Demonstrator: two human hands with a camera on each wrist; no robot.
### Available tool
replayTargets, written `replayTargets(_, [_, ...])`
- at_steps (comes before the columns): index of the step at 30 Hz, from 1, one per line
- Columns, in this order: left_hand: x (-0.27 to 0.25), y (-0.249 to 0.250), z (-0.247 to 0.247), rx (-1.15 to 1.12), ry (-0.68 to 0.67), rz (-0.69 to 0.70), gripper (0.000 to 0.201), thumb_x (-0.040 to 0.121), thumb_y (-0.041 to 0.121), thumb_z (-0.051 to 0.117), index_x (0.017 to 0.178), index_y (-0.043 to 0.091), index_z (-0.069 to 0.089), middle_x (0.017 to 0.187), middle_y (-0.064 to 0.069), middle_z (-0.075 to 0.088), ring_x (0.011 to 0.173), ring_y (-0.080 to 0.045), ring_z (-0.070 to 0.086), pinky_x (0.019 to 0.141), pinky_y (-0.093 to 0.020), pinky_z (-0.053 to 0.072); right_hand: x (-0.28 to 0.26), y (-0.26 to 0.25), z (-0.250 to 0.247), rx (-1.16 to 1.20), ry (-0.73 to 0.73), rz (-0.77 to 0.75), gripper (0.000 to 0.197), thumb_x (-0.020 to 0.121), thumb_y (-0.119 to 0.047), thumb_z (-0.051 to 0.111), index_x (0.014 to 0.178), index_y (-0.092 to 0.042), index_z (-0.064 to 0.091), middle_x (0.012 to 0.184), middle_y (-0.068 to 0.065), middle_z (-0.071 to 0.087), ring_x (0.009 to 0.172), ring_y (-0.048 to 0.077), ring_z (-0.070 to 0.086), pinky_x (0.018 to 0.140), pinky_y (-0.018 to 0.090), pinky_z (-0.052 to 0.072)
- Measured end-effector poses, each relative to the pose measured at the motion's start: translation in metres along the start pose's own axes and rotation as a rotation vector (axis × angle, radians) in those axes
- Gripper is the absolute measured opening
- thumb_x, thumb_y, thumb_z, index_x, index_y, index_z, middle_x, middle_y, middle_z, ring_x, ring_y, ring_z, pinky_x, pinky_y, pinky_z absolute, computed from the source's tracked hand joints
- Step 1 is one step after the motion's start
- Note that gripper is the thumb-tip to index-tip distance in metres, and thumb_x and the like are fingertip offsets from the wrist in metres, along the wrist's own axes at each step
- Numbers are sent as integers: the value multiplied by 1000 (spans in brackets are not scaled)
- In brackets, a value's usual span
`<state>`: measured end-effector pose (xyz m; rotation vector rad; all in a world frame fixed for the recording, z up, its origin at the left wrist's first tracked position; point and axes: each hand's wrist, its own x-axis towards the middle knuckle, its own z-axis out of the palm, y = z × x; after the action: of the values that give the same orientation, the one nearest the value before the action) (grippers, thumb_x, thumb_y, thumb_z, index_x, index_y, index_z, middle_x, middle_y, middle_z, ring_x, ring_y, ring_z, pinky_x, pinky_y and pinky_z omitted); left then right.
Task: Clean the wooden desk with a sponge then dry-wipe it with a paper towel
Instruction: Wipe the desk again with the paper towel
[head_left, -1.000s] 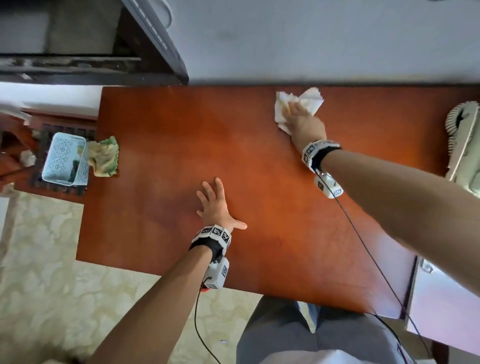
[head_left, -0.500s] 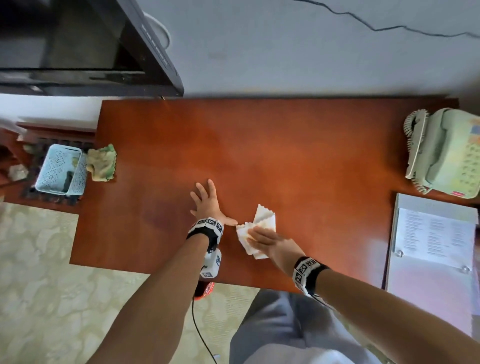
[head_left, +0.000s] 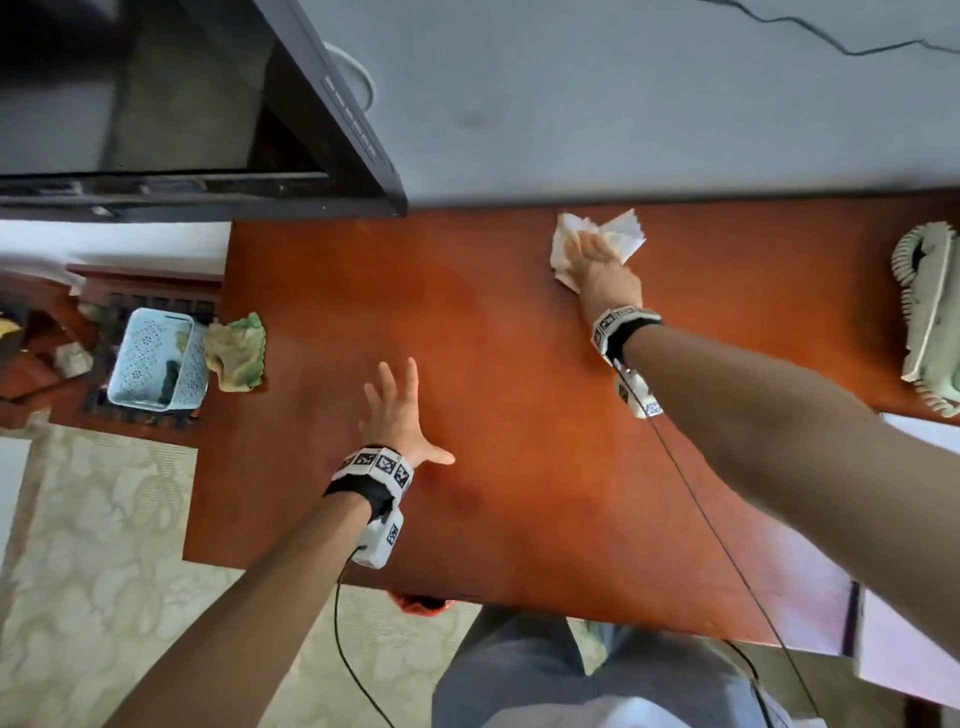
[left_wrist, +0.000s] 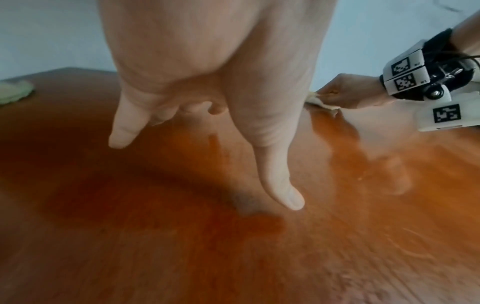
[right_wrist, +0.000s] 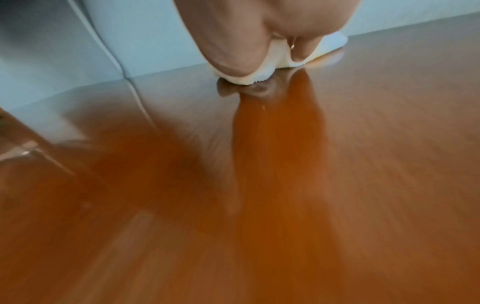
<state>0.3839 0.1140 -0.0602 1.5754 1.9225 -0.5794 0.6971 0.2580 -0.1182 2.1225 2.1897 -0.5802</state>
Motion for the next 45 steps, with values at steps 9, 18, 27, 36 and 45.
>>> replayTargets(9, [28, -29, 13, -42, 1, 117, 155, 53, 43, 98, 156, 39, -19, 166, 5, -22, 152, -39, -15, 115, -59, 34, 74, -21, -16, 147, 95, 119, 56, 101, -26, 49, 152, -33, 25, 157, -1, 32, 145, 19, 28, 91, 50, 51])
replayTargets(18, [27, -26, 12, -64, -3, 101, 156, 52, 38, 99, 156, 39, -18, 166, 5, -23, 152, -38, -16, 116, -59, 32, 3, -37, 23, -43, -27, -156, 59, 101, -9, 36, 155, -29, 21, 163, -6, 18, 151, 14, 13, 94, 48, 52])
replayTargets(27, [21, -25, 1, 34, -38, 119, 158, 49, 50, 98, 158, 35, -16, 167, 2, -17, 153, -42, -8, 113, -56, 38, -216, -98, 102, -20, -224, -644, 85, 87, 14, 47, 158, -24, 18, 165, -7, 7, 152, 15, 6, 109, 32, 42])
replayTargets(36, [27, -36, -21, 57, 19, 124, 159, 49, 43, 100, 156, 36, -18, 166, 5, -21, 152, -46, -5, 113, -67, 27, -161, -83, 84, 64, -155, -554, 77, 90, 3, 40, 154, -39, 26, 162, -15, 14, 148, 6, 19, 109, 30, 42])
replayTargets(45, [41, -43, -5, -33, -47, 125, 160, 48, 39, 101, 155, 41, -19, 164, 4, -28, 151, -43, -16, 114, -71, 21, 71, -69, 1, 6, 67, -73, 55, 103, -17, 42, 152, -32, 25, 161, -7, 26, 149, 14, 23, 98, 49, 48])
